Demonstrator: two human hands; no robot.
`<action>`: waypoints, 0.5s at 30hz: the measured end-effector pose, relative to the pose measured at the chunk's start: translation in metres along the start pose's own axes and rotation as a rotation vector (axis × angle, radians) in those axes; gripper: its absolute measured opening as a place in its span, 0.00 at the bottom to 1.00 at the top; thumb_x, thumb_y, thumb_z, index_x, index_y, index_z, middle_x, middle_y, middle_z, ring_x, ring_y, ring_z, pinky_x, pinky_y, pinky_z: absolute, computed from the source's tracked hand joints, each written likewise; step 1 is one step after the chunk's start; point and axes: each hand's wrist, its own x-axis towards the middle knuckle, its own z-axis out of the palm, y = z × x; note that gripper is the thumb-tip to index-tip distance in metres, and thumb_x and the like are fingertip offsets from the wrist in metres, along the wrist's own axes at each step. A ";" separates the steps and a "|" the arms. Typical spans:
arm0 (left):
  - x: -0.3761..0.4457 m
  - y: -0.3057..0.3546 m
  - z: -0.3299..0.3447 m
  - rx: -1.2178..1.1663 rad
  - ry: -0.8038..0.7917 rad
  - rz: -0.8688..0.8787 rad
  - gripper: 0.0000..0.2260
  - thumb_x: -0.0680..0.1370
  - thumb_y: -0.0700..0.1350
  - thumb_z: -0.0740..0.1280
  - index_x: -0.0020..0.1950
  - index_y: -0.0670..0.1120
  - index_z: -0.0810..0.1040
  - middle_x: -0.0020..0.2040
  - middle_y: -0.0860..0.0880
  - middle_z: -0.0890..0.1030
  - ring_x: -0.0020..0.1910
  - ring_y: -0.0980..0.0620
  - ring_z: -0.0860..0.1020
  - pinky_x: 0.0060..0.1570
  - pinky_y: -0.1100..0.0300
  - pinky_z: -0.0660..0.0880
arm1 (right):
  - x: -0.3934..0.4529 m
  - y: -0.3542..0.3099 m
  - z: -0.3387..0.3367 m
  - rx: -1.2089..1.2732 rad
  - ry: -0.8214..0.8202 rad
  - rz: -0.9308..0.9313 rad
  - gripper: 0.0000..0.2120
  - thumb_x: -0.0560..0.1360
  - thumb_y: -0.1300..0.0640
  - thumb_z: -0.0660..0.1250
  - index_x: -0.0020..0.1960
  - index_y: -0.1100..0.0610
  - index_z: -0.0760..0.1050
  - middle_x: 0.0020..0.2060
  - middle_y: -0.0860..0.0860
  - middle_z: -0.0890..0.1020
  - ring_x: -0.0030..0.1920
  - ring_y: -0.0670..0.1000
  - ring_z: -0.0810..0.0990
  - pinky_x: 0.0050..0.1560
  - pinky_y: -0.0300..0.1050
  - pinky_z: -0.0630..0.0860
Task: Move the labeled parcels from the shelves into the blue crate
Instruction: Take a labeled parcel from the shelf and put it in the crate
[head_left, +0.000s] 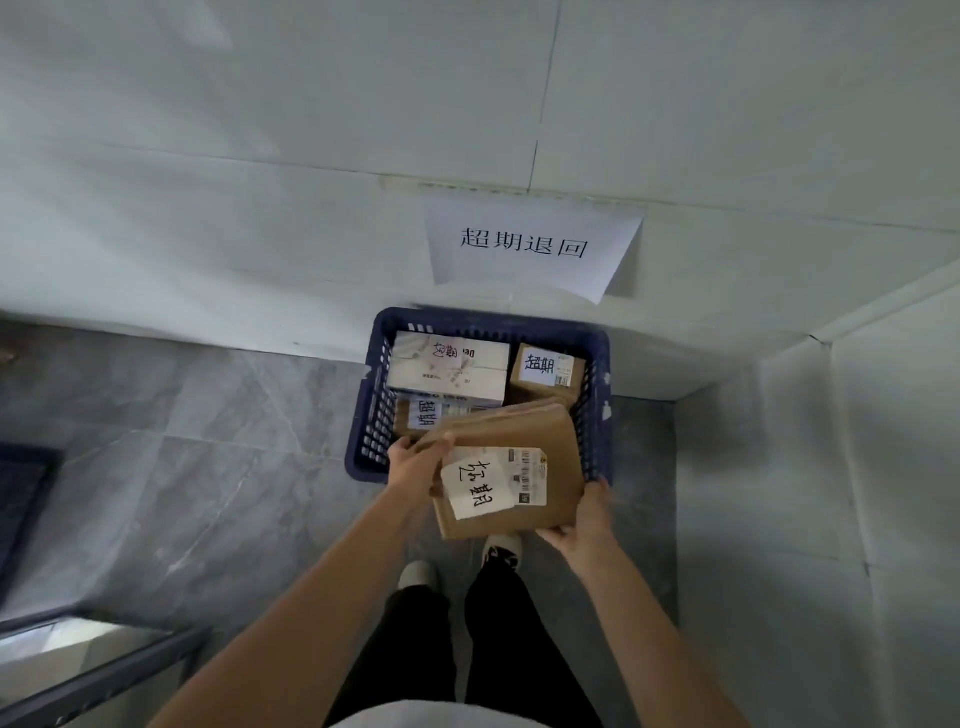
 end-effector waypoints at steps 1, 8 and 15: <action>0.009 0.001 0.009 -0.001 -0.001 -0.006 0.29 0.74 0.45 0.73 0.69 0.44 0.63 0.60 0.42 0.78 0.47 0.45 0.81 0.39 0.51 0.79 | 0.011 -0.003 0.000 -0.126 0.065 -0.078 0.15 0.83 0.53 0.50 0.65 0.50 0.70 0.55 0.54 0.78 0.51 0.57 0.77 0.57 0.59 0.72; 0.095 -0.002 0.064 0.169 -0.002 0.053 0.12 0.79 0.41 0.66 0.62 0.43 0.76 0.60 0.44 0.80 0.58 0.44 0.79 0.61 0.44 0.75 | 0.098 -0.029 -0.010 -0.692 0.246 -0.318 0.23 0.85 0.51 0.47 0.62 0.65 0.74 0.58 0.59 0.77 0.58 0.58 0.75 0.55 0.48 0.70; 0.161 -0.034 0.102 0.343 -0.103 0.046 0.14 0.79 0.37 0.62 0.64 0.42 0.75 0.57 0.46 0.81 0.54 0.46 0.80 0.52 0.50 0.79 | 0.181 -0.029 -0.021 -0.877 0.214 -0.293 0.16 0.83 0.60 0.50 0.65 0.61 0.71 0.60 0.59 0.77 0.59 0.59 0.75 0.57 0.51 0.72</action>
